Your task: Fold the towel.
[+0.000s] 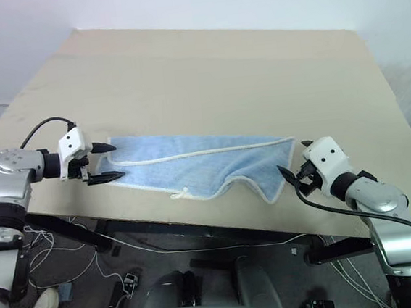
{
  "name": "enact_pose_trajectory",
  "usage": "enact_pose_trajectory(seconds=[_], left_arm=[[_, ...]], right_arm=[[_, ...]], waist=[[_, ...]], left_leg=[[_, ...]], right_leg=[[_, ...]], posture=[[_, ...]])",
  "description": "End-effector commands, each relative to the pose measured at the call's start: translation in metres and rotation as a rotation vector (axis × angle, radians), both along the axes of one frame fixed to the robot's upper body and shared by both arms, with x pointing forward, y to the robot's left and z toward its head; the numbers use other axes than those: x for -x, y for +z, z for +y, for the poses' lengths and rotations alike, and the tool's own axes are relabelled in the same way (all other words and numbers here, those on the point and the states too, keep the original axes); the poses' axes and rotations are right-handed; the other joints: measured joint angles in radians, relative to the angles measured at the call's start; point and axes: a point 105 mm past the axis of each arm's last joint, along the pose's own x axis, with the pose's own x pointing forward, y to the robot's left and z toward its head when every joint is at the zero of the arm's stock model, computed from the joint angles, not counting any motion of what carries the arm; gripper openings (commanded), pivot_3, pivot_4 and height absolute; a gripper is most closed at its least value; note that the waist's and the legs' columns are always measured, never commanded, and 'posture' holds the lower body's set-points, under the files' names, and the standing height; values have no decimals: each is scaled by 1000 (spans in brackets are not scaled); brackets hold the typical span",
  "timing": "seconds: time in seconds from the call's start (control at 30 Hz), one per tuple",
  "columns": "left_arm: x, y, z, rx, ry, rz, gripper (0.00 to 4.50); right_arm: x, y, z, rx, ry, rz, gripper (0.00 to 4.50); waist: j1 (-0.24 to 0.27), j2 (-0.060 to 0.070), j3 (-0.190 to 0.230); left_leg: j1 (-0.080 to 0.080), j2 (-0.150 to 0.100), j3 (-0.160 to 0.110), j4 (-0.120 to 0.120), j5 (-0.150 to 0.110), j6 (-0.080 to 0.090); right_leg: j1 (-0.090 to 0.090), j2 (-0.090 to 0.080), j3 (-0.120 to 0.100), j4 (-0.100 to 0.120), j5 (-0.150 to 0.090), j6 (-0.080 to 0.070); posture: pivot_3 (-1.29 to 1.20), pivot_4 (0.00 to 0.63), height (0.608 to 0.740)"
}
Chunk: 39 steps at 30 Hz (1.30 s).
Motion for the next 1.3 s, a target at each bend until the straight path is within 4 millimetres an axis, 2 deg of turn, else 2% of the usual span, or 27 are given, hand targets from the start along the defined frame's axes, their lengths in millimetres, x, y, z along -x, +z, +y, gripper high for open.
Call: enact_pose_trajectory(seconds=[0.03, 0.2, 0.37, 0.63, 0.83, 1.13, 1.3], left_arm=[[0, 6, -6, 23, -15, -28, 4493], [3, 1, -2, 13, -3, -18, 4493], [1, 5, 0, -14, 3, -53, 4493], [-10, 17, 10, -133, -4, -152, 4493], [-19, 21, 21, -303, -28, -224, 4493], [-25, 27, 18, -386, -96, -230, 4493], [-21, 17, 9, -389, -166, -161, 4493]], right_arm=[[-2, 13, 3, -3, 7, -59, 4495], [-3, 14, 7, -8, 17, -65, 4495], [-8, 16, 11, -7, 37, -75, 4495], [-21, 17, 19, -21, 61, -101, 4495], [-24, 14, 23, -34, 57, -113, 4495], [-16, 4, 34, -87, 20, -120, 4495], [-9, -1, 37, -108, -6, -117, 4495]], waist=[[0, 0, 0], [0, 0, 0], [0, 0, 0], [2, -1, 0], [2, -1, 0], [1, -1, -1], [0, -1, -1]], left_leg=[[0, 0, 0, 0, 0, 0], [0, 0, 0, 0, 0, 0], [0, 0, 0, 0, 0, 0], [0, 0, 0, 1, 0, 0], [0, 0, 1, 1, 0, 0], [0, 0, 1, 1, 0, 0], [0, 0, 1, 1, 0, 0]], right_leg=[[0, 0, 0, 0, 0, 0], [0, 0, 0, 0, 0, 0], [0, 0, 0, 0, 0, 0], [0, 0, 0, 0, 0, 0], [1, 0, 0, 0, 0, 0], [0, 0, 0, 1, 0, 0], [0, 0, -1, 1, 0, 0]], posture=[[0, 150, 722], [0, 150, 722], [0, 150, 722], [0, 150, 722], [0, 150, 722], [0, 150, 722], [0, 150, 722]])
